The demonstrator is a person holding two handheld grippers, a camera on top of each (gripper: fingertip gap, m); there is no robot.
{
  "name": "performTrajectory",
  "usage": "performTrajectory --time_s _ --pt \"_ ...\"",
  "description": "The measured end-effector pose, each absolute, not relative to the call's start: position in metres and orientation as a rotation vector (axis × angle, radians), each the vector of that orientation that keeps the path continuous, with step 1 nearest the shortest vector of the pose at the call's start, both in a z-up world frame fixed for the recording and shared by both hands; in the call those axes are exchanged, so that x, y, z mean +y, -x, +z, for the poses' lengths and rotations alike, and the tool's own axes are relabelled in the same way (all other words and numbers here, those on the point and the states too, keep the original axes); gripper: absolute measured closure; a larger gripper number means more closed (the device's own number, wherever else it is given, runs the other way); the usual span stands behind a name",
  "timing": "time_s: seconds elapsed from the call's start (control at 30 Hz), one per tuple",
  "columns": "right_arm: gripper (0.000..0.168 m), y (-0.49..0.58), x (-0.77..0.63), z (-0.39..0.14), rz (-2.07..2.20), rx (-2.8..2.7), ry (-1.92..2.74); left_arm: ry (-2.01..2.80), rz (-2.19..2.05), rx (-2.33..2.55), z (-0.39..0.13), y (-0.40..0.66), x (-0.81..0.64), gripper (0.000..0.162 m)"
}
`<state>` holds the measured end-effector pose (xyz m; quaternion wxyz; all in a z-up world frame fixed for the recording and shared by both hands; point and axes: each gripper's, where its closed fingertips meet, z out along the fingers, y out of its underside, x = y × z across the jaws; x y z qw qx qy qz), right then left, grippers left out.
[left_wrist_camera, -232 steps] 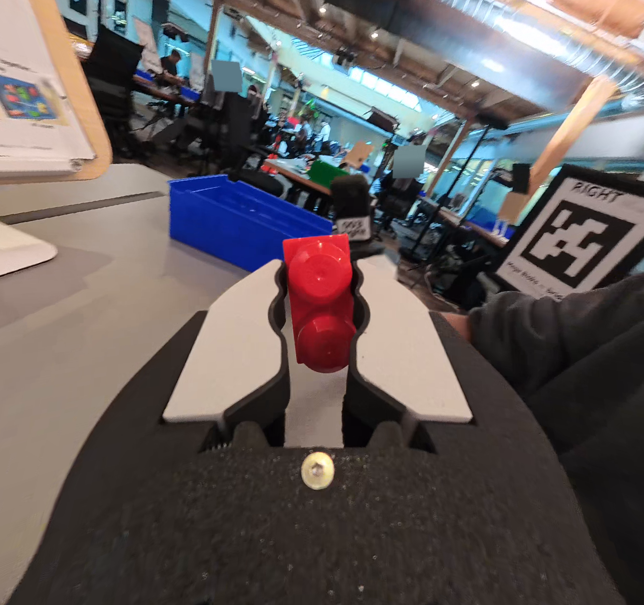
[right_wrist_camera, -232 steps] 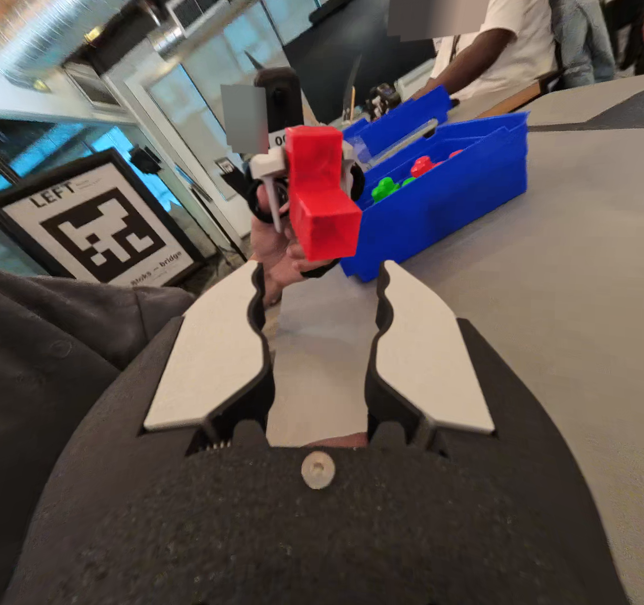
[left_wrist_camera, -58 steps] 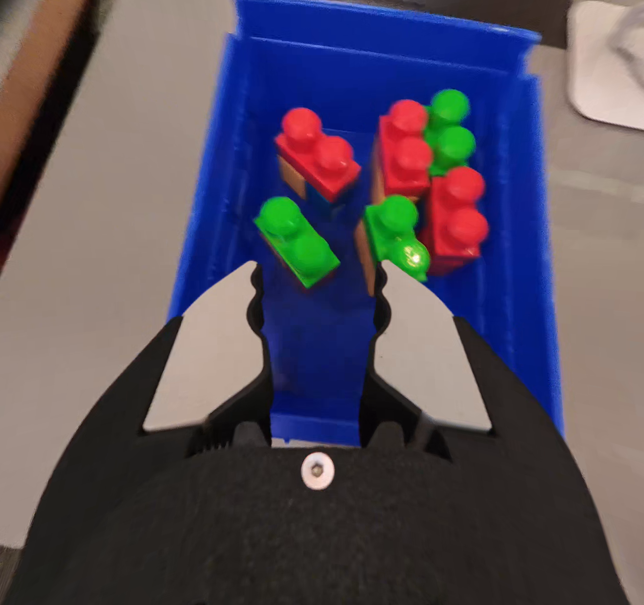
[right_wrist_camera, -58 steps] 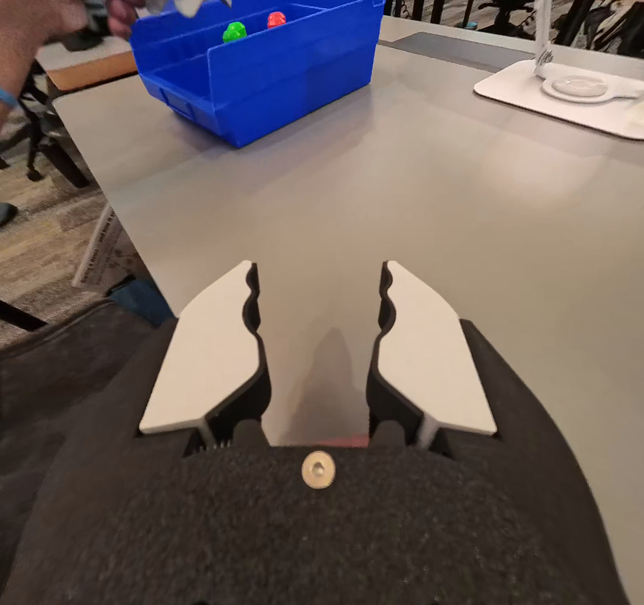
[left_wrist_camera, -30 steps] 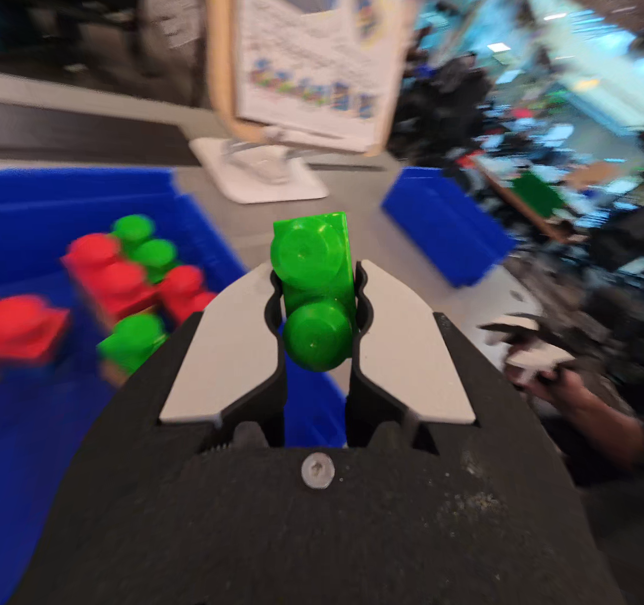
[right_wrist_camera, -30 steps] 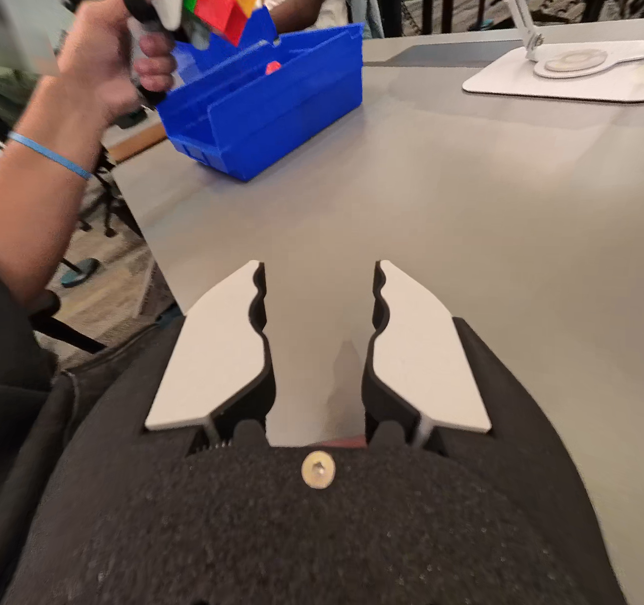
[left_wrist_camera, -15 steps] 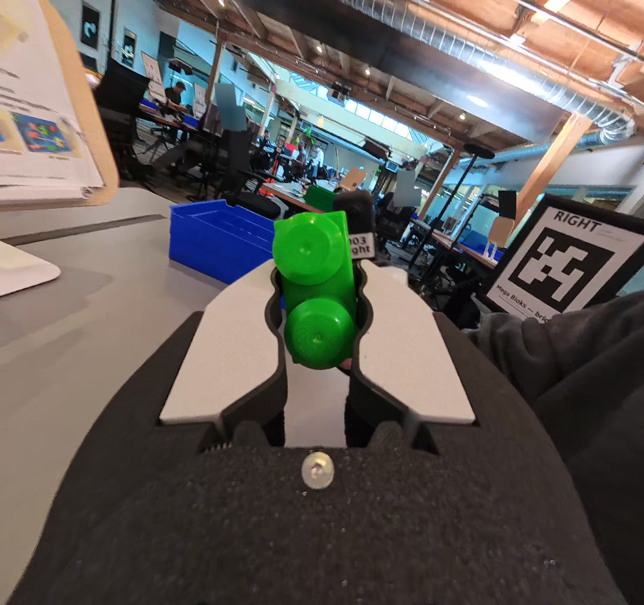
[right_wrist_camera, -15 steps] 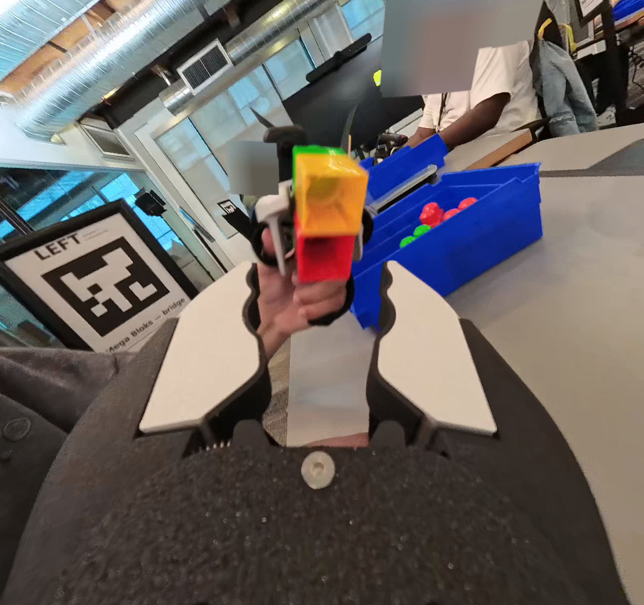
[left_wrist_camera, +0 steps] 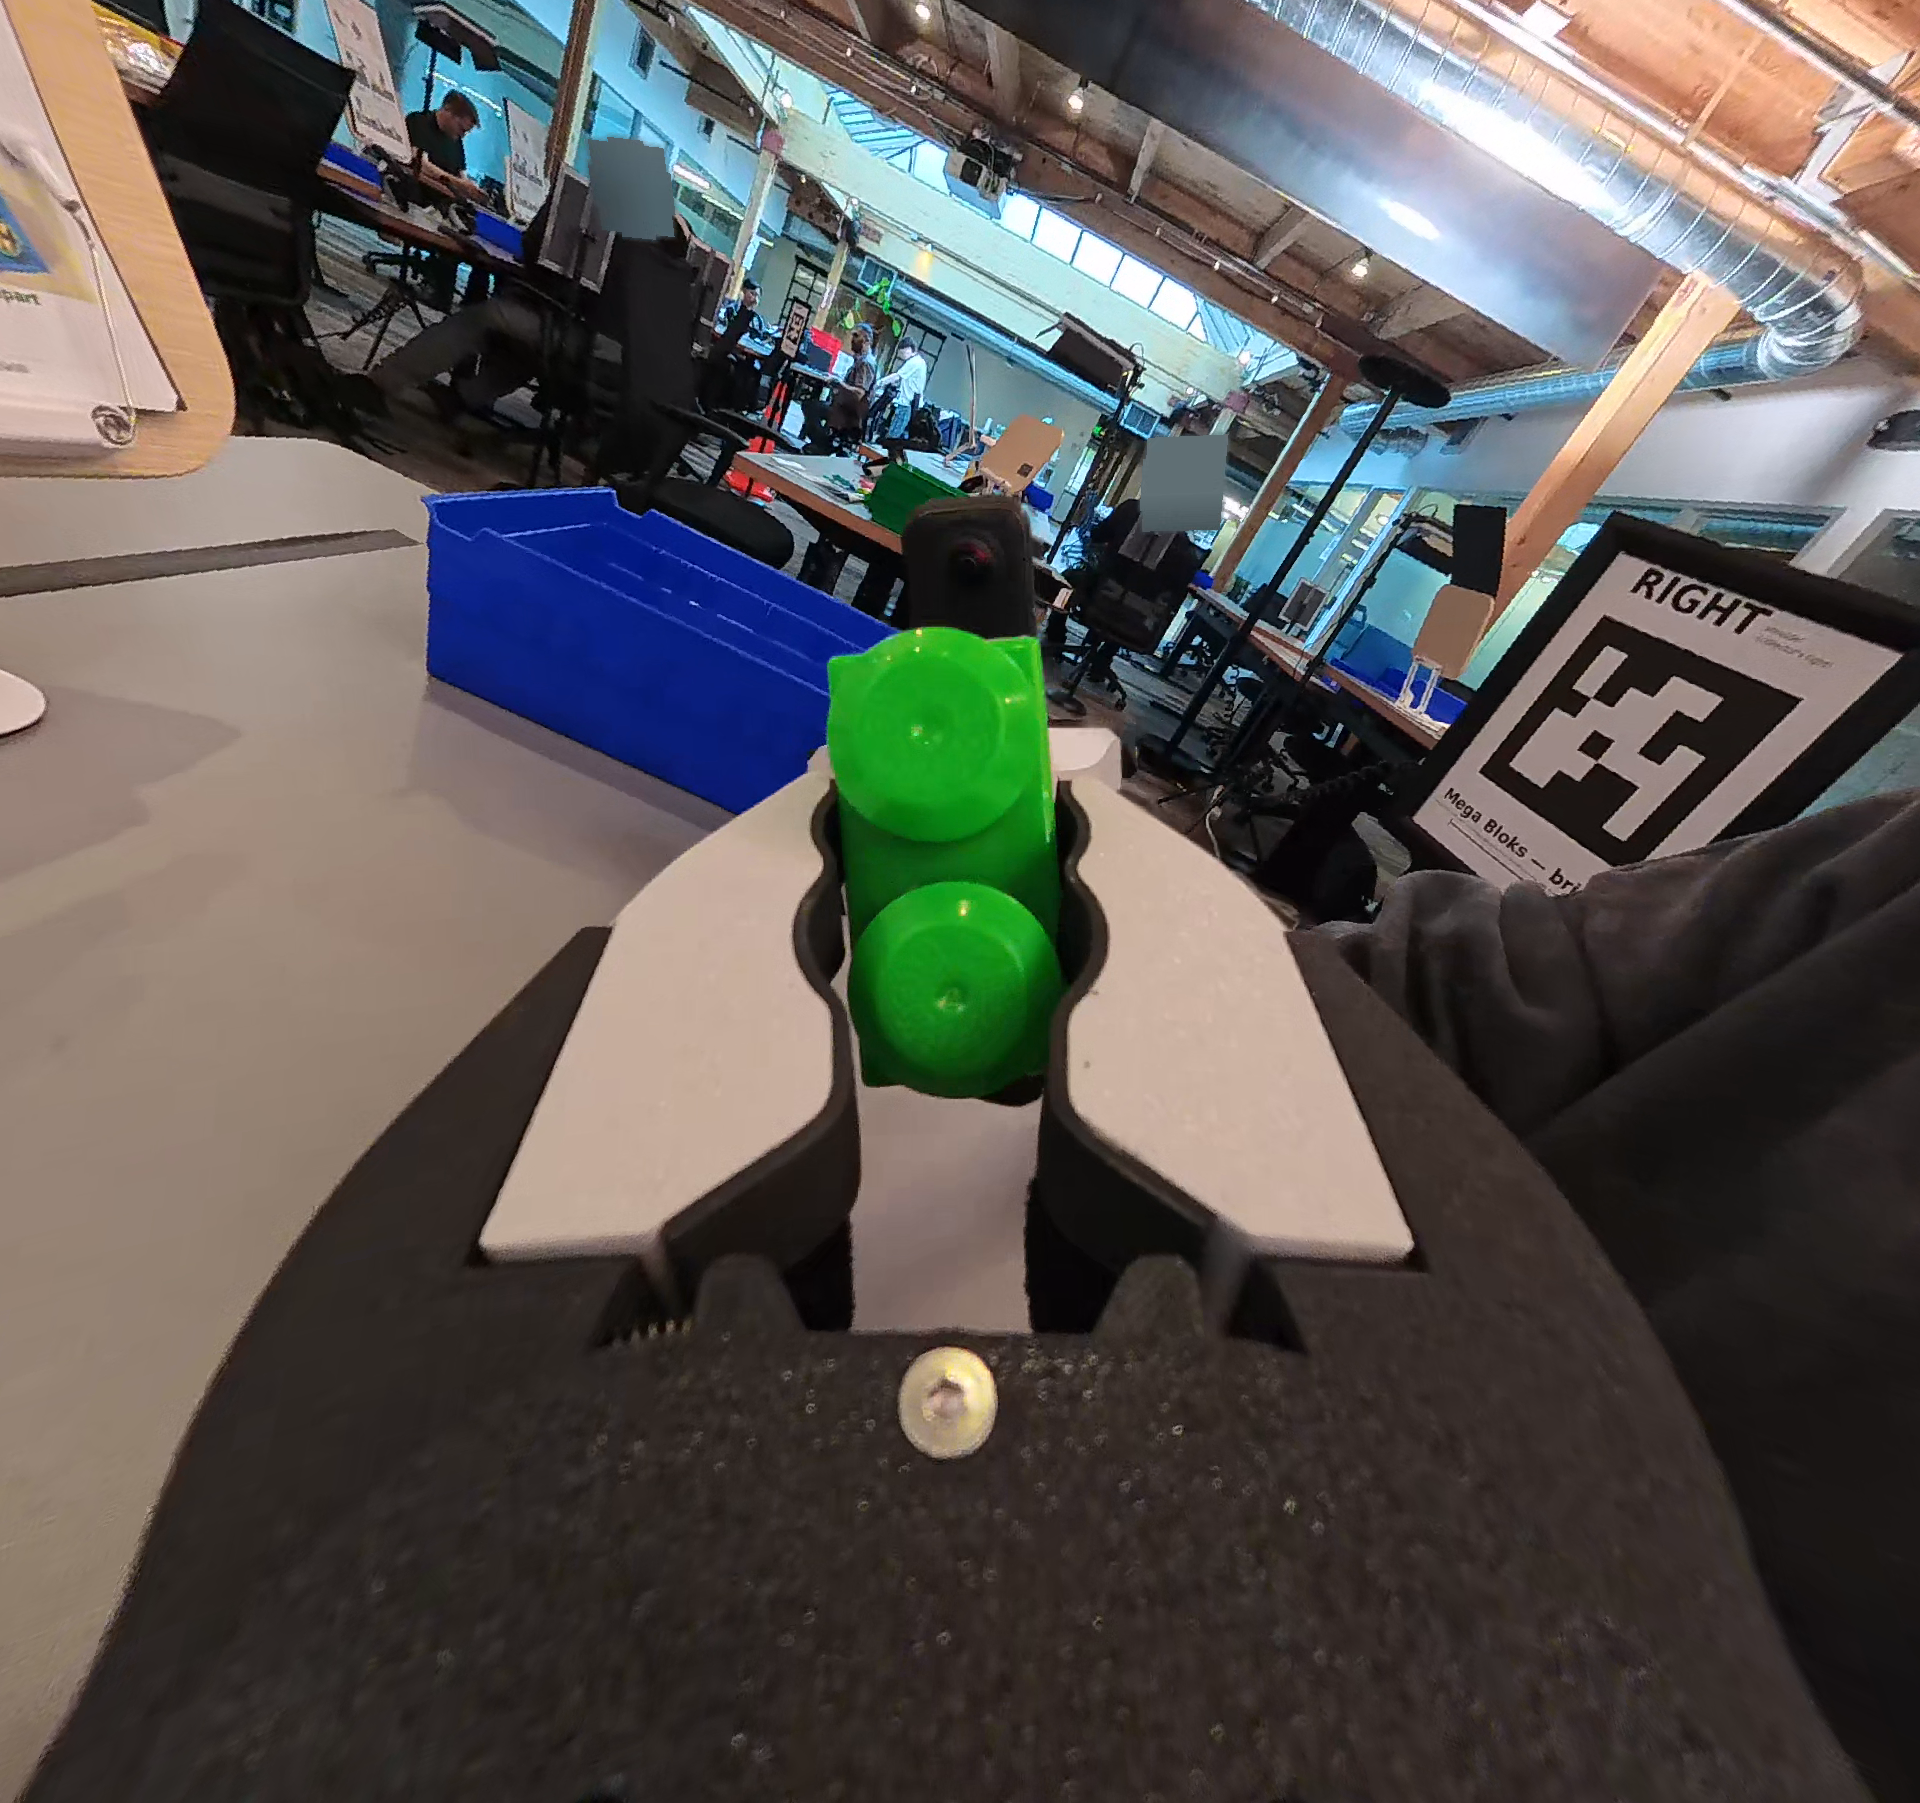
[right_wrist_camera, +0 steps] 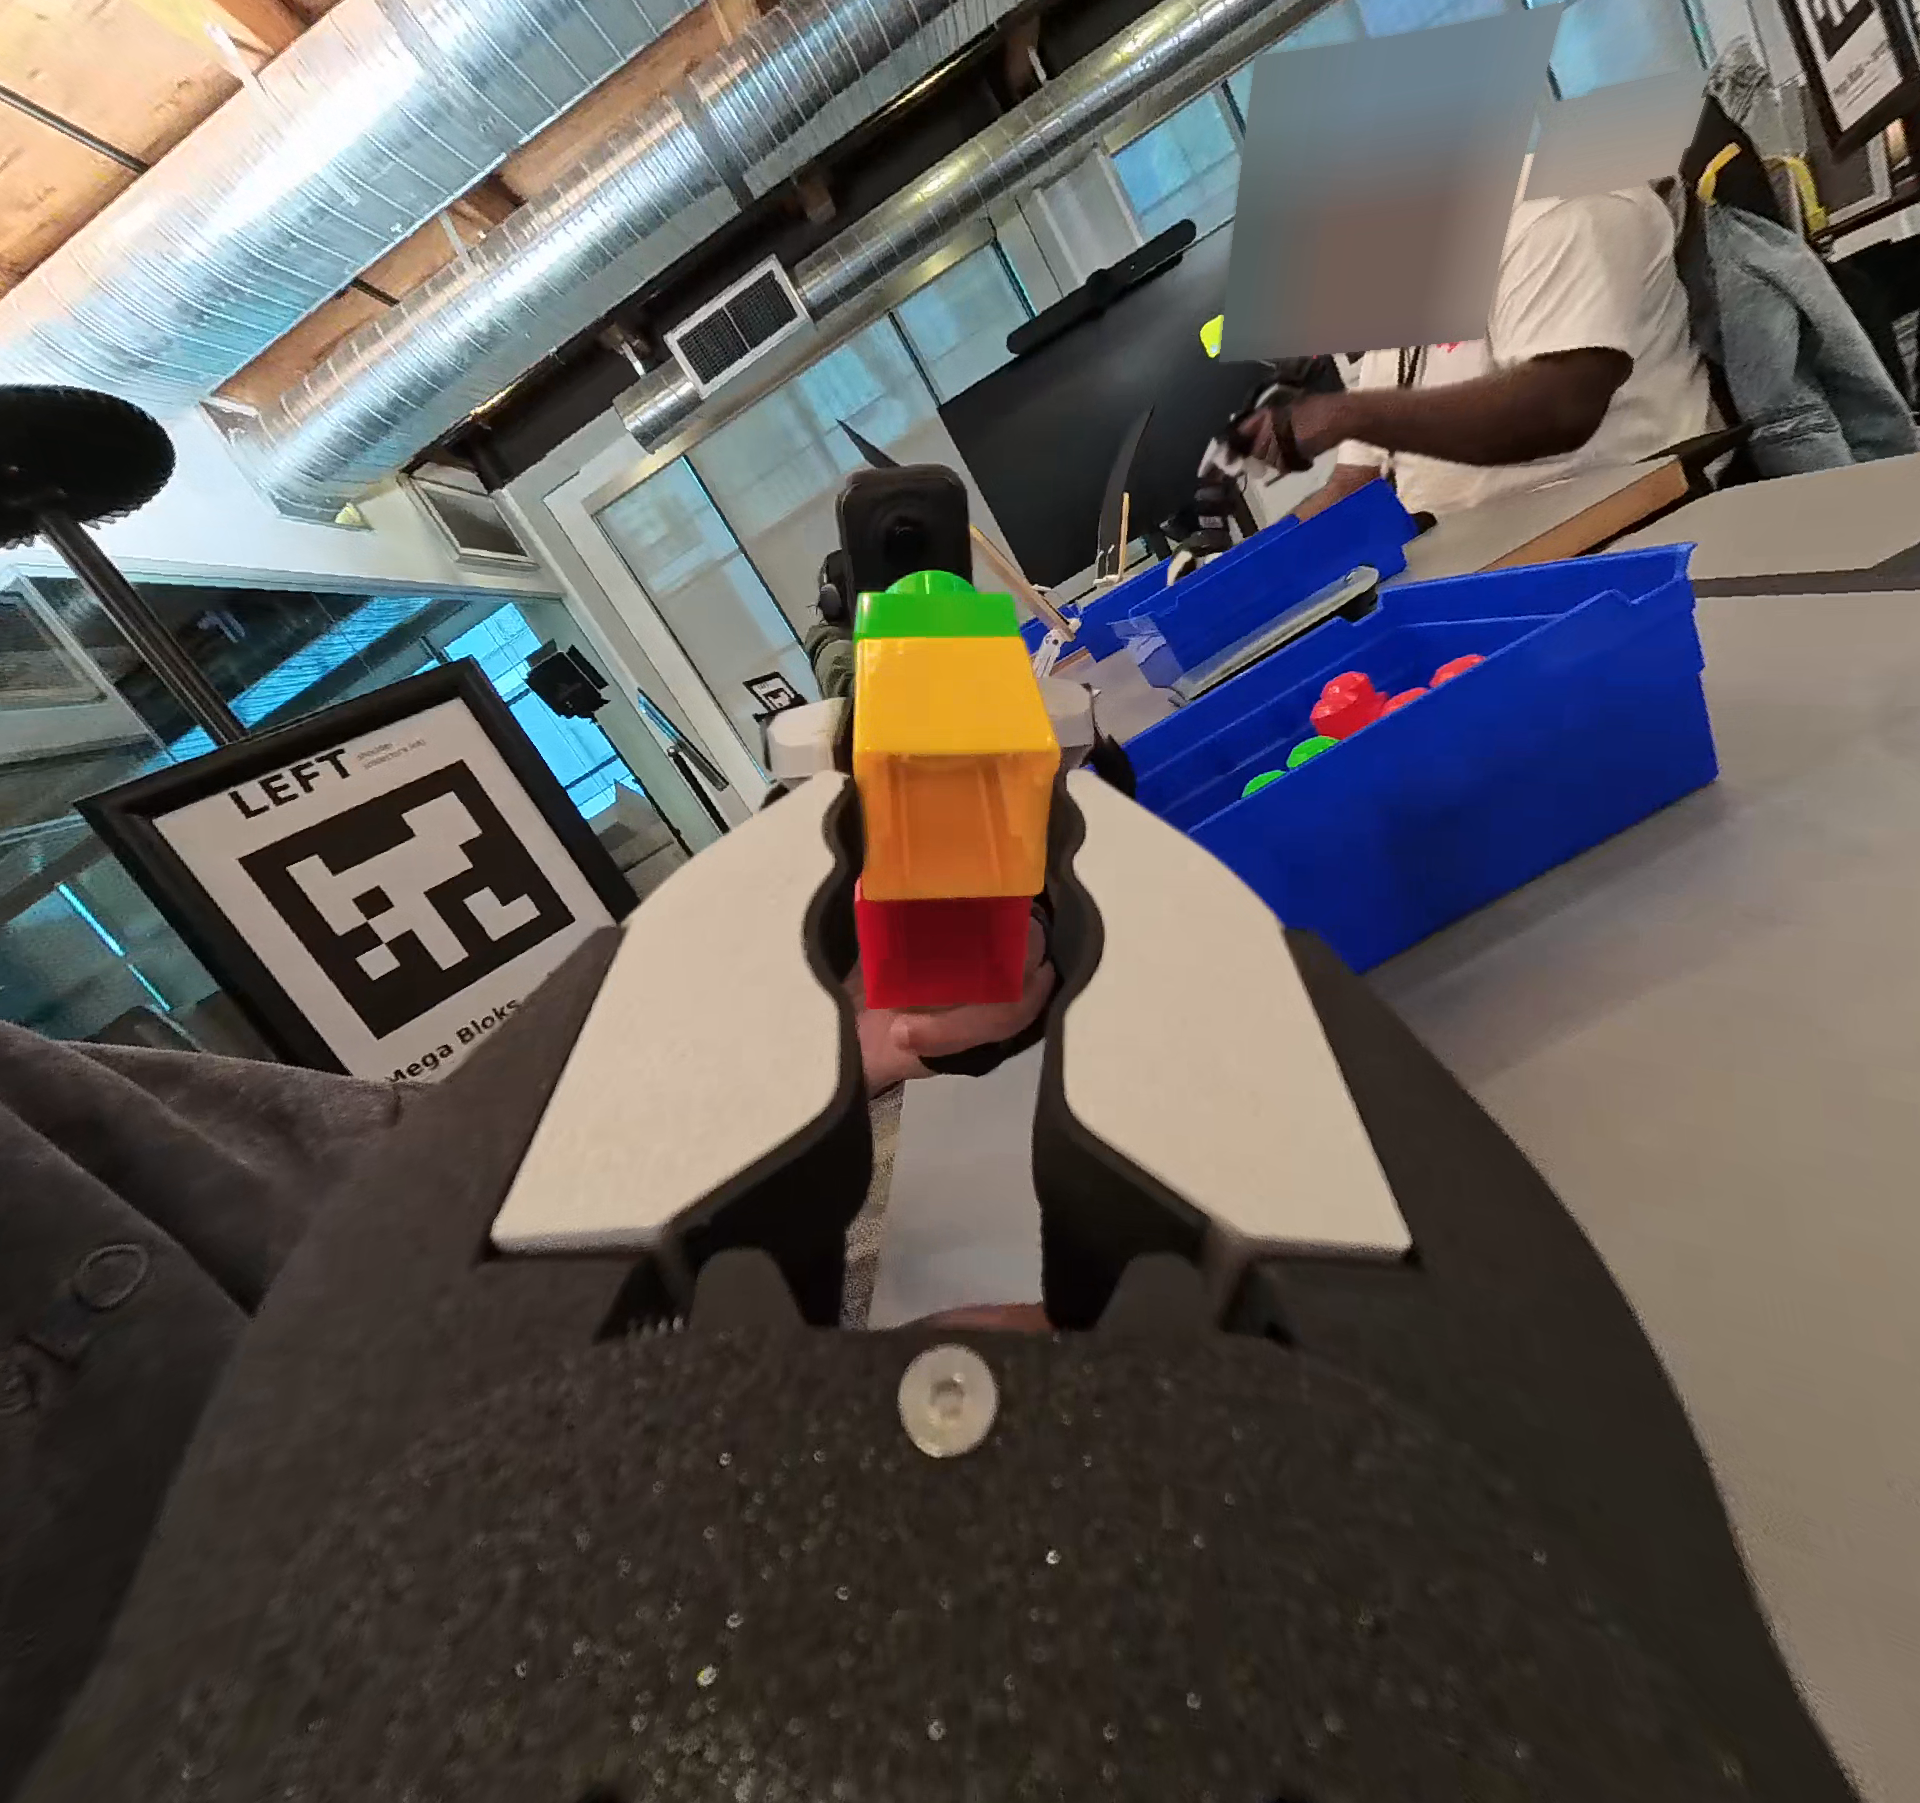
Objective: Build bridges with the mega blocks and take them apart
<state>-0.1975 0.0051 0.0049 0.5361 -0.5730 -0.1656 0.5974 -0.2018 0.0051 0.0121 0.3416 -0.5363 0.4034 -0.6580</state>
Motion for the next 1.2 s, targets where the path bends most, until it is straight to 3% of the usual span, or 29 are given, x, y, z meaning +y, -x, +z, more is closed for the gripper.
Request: performTrajectory --time_s 0.37,0.53,0.83,0.97,1.1,1.2 --pt "0.135 0.184 -0.004 0.011 1.375 -0.439 1.344 1.363 -1.708 1.046 0.021 0.191 -0.003 0.126" --pt "0.135 0.15 0.0 0.01 1.374 -0.346 1.317 1.191 -1.921 0.752 0.063 0.225 0.02 0.126" --pt "0.134 0.12 -0.001 0.004 1.311 -0.298 1.357 1.28 -1.707 0.863 0.06 0.235 0.027 0.126" --pt "0.134 0.08 0.003 0.022 0.964 -0.308 1.525 1.381 -1.63 0.921 0.044 0.22 0.024 0.126" --pt "0.134 -0.05 0.001 0.032 0.36 -0.184 1.801 1.417 -1.633 0.929 0.039 0.219 0.023 0.125" --pt "0.134 -0.161 0.01 0.003 -0.031 -0.034 2.013 1.44 -1.642 0.937 0.034 0.219 0.023 0.125"
